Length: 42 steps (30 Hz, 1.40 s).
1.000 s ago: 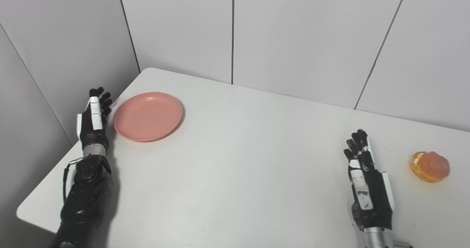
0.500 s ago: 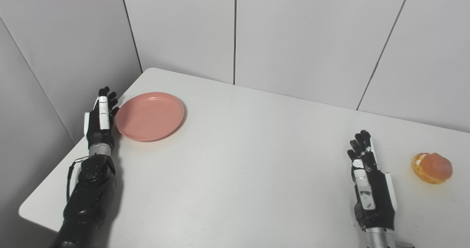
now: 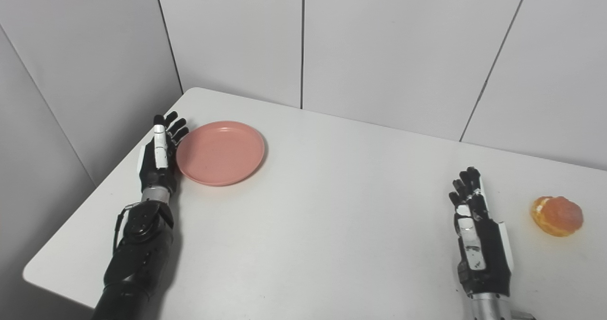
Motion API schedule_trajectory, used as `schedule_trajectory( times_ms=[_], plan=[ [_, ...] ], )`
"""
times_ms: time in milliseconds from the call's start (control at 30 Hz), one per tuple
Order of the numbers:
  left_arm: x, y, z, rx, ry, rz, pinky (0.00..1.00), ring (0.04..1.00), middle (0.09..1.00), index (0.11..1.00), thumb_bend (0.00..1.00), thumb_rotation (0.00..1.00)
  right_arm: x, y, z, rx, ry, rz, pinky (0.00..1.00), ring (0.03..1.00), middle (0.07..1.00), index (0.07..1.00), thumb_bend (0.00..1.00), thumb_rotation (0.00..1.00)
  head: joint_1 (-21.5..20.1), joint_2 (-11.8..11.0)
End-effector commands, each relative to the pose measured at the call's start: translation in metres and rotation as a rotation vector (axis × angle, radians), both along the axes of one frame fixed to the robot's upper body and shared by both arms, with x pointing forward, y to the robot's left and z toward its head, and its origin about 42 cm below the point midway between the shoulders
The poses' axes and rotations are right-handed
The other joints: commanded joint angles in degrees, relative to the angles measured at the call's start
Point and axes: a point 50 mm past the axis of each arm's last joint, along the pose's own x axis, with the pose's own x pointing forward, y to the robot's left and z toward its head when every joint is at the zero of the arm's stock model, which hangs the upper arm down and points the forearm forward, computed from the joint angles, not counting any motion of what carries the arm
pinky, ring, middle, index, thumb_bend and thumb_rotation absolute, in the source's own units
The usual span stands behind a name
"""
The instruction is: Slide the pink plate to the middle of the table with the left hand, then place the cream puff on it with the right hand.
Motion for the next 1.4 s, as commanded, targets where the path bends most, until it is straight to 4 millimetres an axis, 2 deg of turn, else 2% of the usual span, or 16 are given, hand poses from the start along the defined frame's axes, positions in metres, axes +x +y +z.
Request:
schedule_trajectory(
  times_ms=[0,233,433,500,733,900,1167,1367],
  plan=[
    [0.003,-0.002,0.007,-0.013,-0.002,-0.026,0.86,0.856,0.837,0.832,0.82,1.00,-0.022,-0.010,-0.043,0.002,0.136,-0.020,1.00,1.000,1.000,1.000,0.67,0.80,-0.03,0.10],
    [0.004,-0.018,0.011,-0.073,-0.010,-0.082,0.85,0.847,0.823,0.811,0.76,1.00,-0.023,-0.009,-0.042,-0.010,0.139,-0.023,1.00,1.000,1.000,1.000,0.70,0.81,-0.39,0.15],
    [0.001,-0.030,0.009,-0.053,-0.007,-0.149,0.86,0.855,0.836,0.824,0.74,1.00,-0.024,-0.008,-0.040,-0.010,0.140,-0.019,1.00,1.000,1.000,1.000,0.73,0.81,-0.82,0.32],
    [0.001,-0.035,0.009,-0.045,-0.006,-0.172,0.87,0.861,0.841,0.829,0.77,1.00,-0.024,-0.009,-0.040,-0.019,0.138,-0.022,1.00,1.000,1.000,1.000,0.71,0.81,-0.93,0.40],
    [0.000,-0.055,0.009,-0.020,0.010,-0.222,0.86,0.855,0.834,0.822,0.76,1.00,-0.026,-0.008,-0.038,-0.021,0.129,-0.029,1.00,1.000,1.000,1.000,0.69,0.83,-2.99,1.24],
    [0.000,-0.072,0.007,0.004,0.034,-0.283,0.85,0.849,0.830,0.824,0.79,1.00,-0.025,-0.006,-0.038,-0.009,0.132,-0.035,1.00,1.000,1.000,1.000,0.69,0.80,-3.48,1.69],
    [-0.003,-0.100,0.004,0.021,0.047,-0.336,0.86,0.860,0.839,0.826,0.74,1.00,-0.025,-0.002,-0.035,-0.020,0.134,-0.035,1.00,1.000,1.000,1.000,0.71,0.83,-5.68,2.56],
    [-0.011,-0.119,0.006,0.082,0.067,-0.437,0.86,0.862,0.850,0.839,0.69,1.00,-0.029,0.004,-0.030,-0.025,0.102,-0.045,1.00,1.000,1.000,1.000,0.67,0.84,-10.18,3.82]
  ],
)
